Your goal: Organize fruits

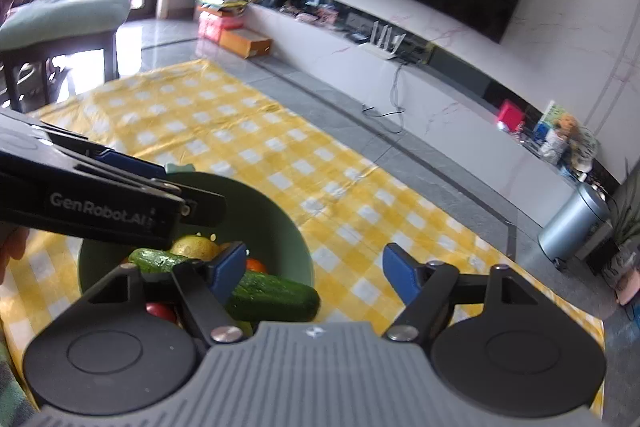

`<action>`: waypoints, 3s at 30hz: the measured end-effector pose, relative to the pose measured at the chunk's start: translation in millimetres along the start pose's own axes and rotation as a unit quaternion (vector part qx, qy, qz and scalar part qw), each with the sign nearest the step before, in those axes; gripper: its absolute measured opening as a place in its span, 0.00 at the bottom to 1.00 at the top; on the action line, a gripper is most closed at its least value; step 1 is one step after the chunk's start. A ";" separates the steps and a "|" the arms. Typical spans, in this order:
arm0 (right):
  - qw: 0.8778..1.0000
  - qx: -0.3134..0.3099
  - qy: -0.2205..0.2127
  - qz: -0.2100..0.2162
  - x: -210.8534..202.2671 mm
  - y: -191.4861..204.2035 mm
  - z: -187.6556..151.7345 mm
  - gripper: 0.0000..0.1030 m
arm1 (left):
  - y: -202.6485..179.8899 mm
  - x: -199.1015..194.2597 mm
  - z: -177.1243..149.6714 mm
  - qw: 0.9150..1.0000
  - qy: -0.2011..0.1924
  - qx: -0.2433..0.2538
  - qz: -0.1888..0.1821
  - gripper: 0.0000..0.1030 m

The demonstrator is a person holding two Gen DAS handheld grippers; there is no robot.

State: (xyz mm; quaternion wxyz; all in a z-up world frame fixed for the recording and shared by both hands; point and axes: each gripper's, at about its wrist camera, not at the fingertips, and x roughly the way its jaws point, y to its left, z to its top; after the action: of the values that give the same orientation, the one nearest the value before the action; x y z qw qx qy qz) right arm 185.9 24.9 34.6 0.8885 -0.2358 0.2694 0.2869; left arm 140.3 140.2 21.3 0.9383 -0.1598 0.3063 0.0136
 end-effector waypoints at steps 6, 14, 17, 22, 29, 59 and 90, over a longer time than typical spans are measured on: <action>0.997 0.067 -0.037 -0.019 -47.0 -14.4 -17.0 0.83 | -34.4 -32.2 -4.6 0.998 -0.022 0.058 0.007 0.72; 0.990 0.110 -0.066 -0.050 -100.8 -12.2 -47.8 0.92 | -68.9 -67.6 -24.5 0.988 -0.052 0.139 0.035 0.75; 0.988 0.131 -0.069 -0.054 -114.3 -9.0 -60.8 0.94 | -72.8 -75.6 -33.0 0.986 -0.060 0.151 0.038 0.75; 0.984 0.153 -0.070 -0.064 -129.6 -3.9 -82.1 0.96 | -70.7 -85.7 -45.5 0.986 -0.058 0.152 0.045 0.81; 0.977 0.184 -0.080 -0.075 -140.7 1.7 -105.7 0.96 | -73.5 -86.0 -63.3 0.978 -0.032 0.194 0.070 0.84; 0.972 0.231 -0.041 -0.034 -110.3 2.3 -136.8 0.96 | -63.5 -52.7 -95.9 0.977 0.040 0.188 0.096 0.84; 0.970 0.239 -0.043 -0.031 -114.2 0.7 -136.2 0.96 | -65.3 -55.1 -94.3 0.976 0.038 0.190 0.098 0.84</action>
State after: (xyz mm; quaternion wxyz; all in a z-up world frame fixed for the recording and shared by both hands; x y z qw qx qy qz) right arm 59.8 -96.4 3.3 0.9384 -0.0121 0.2841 0.1962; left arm 49.8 53.2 0.5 0.9332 0.0516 0.3532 0.0404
